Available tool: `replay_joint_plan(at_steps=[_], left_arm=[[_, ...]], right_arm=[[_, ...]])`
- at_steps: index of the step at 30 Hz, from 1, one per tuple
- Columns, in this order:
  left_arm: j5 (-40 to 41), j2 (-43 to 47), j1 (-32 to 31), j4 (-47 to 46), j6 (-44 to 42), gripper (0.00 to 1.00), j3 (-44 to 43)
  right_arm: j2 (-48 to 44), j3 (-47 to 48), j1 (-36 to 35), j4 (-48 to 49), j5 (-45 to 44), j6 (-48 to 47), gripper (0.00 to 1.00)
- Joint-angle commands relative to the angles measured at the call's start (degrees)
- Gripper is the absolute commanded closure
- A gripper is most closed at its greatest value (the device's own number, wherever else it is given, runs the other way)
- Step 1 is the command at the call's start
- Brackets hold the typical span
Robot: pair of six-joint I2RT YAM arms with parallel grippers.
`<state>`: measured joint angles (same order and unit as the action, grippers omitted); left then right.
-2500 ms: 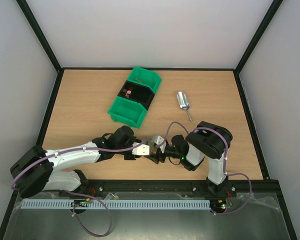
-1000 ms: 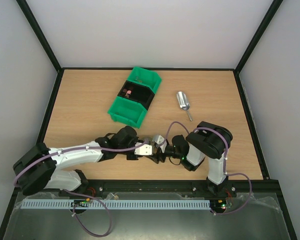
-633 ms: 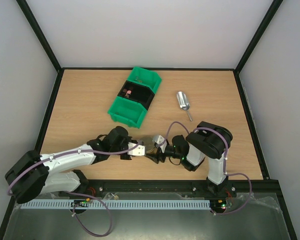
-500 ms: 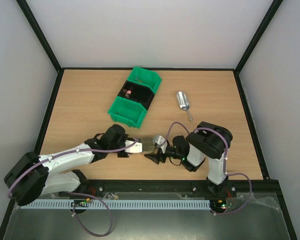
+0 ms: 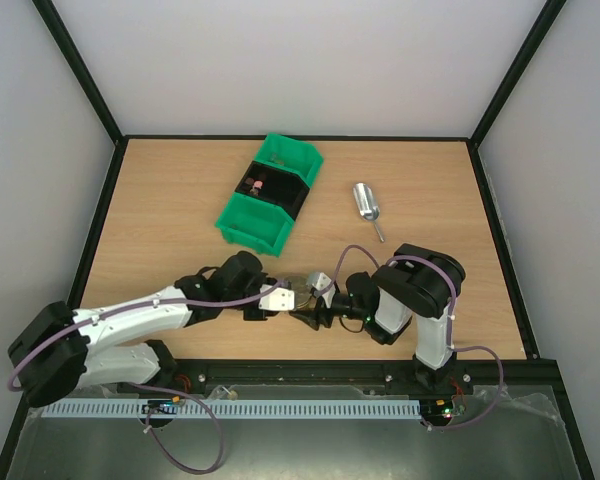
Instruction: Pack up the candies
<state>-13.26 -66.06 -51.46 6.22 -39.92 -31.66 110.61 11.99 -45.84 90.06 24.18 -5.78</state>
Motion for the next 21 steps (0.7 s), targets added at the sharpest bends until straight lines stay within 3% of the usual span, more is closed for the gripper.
replay_joint_plan(at_steps=[1,8,13,21], left_arm=[[-1.44,-3.78,-1.6,-3.84,1.91,0.63,-1.84],[-0.85,-8.63,-1.66,-5.42,0.03,0.66,-3.17],[0.52,-7.47,-0.52,-3.75,-0.71,0.75,-2.19],[5.11,-6.03,4.71,-3.1,-6.97,0.77,2.99]], right_arm=[[1.03,0.01,-0.49,0.64,0.7,0.69,0.67],[1.0,0.02,-0.49,0.71,1.13,0.32,0.67],[0.94,-0.71,-0.53,0.95,1.92,-1.05,0.68],[0.99,-1.83,-0.51,1.98,3.02,-0.9,0.7]])
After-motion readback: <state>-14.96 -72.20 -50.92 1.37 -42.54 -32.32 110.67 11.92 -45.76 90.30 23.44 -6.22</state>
